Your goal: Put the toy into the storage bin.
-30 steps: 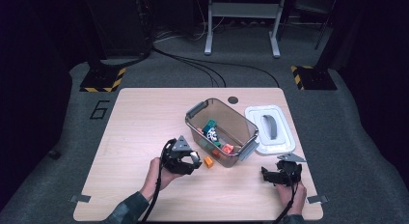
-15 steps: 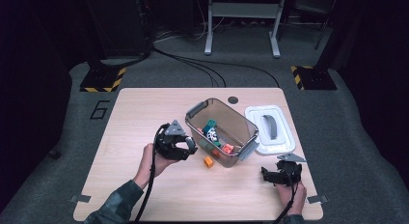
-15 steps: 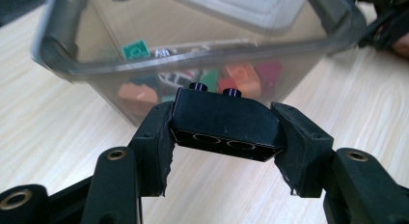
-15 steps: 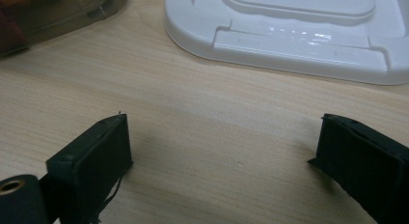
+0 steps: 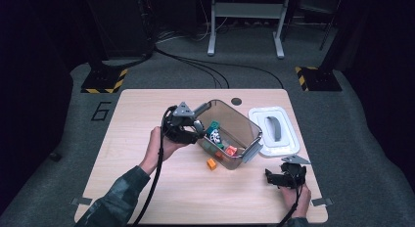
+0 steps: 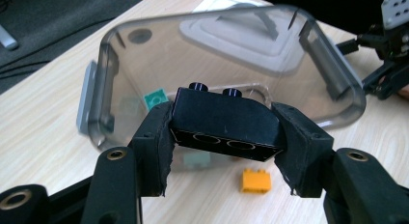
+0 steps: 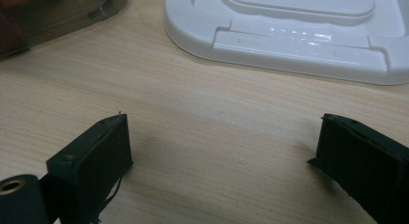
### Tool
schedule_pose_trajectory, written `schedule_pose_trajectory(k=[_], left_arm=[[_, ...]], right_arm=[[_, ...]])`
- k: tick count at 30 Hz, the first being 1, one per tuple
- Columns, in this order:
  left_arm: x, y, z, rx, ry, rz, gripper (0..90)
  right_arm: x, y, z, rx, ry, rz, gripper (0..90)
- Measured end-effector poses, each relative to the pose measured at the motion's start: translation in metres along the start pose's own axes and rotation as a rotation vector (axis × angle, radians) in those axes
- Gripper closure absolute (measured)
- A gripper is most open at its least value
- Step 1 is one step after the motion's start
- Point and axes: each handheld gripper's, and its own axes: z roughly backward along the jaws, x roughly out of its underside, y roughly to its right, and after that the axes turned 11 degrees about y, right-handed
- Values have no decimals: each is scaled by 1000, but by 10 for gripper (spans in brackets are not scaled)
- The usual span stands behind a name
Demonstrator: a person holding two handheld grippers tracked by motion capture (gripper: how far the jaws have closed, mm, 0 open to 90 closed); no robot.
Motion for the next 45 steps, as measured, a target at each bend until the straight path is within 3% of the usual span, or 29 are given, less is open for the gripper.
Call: schedule_pose_trajectory(k=[9,12,20,24,33,35,45], left_arm=[[-12,2,-30,14,-47,20,439],[-13,7,-39,15,-63,14,439],[-12,18,-63,40,-103,47,438],[-8,30,-74,75,-136,48,438],[-3,39,-87,118,-189,49,436],[-2,41,-89,126,-192,53,436],[0,50,-91,164,-217,63,430]], right_arm=[[0,0,0,1,-1,-2,45],[0,0,0,1,0,2,45],[0,0,0,1,-1,2,45],[0,0,0,1,-2,2,45],[0,-1,0,7,4,-12,45],[0,0,0,0,-2,4,45],[0,-1,0,8,4,-13,45]])
